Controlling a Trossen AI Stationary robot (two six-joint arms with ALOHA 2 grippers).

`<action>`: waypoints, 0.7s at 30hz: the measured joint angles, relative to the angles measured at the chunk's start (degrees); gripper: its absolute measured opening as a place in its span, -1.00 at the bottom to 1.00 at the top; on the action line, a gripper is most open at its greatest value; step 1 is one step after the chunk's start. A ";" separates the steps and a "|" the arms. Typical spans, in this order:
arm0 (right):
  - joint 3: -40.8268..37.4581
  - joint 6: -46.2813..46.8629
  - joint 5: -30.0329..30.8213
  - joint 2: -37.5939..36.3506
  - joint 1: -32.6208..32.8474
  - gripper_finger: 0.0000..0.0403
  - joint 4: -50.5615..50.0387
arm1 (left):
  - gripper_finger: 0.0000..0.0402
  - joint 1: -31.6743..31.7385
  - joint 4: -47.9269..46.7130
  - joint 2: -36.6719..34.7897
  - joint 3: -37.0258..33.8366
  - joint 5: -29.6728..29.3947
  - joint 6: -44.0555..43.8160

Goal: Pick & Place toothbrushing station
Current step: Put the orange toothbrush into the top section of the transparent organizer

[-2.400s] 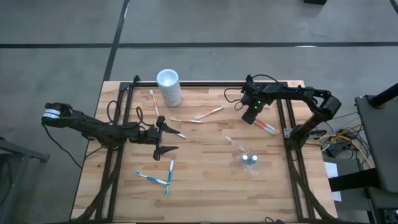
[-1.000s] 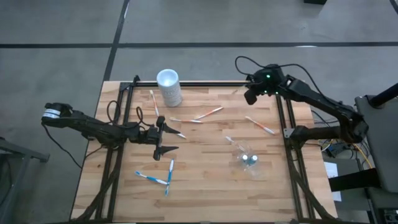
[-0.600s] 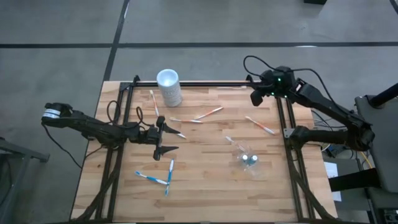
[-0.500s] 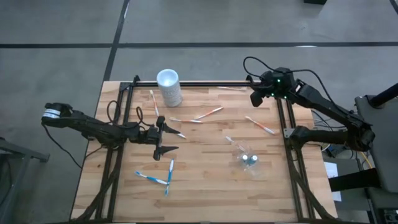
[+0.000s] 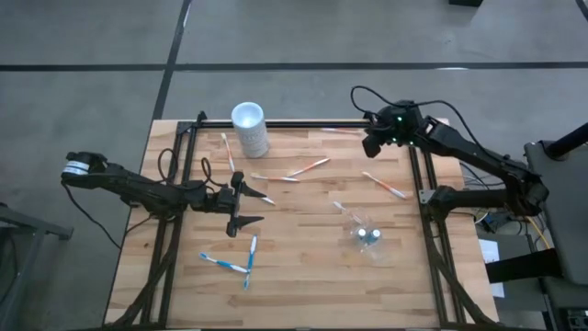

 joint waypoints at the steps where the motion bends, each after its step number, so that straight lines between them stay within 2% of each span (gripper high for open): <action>1: 0.55 -0.60 -0.03 0.97 0.02 -0.71 0.01 | 0.59 0.00 0.00 0.00 0.02 0.00 0.00; 7: 4.37 -5.46 -0.11 6.78 -0.55 -0.56 -0.14 | 0.59 0.00 -0.01 0.00 0.01 -0.01 -0.01; 12: 8.69 -2.63 -0.27 11.22 -4.76 -0.58 0.01 | 0.59 0.00 0.00 0.00 0.02 0.00 0.00; 16: 11.31 -2.16 -3.12 14.93 -8.82 -0.61 -0.02 | 0.59 -0.02 -0.01 0.01 0.01 -0.01 -0.01; 21: 13.15 -2.18 -4.52 19.98 -10.77 -0.56 -0.10 | 0.59 -0.02 0.00 0.00 0.02 -0.02 0.00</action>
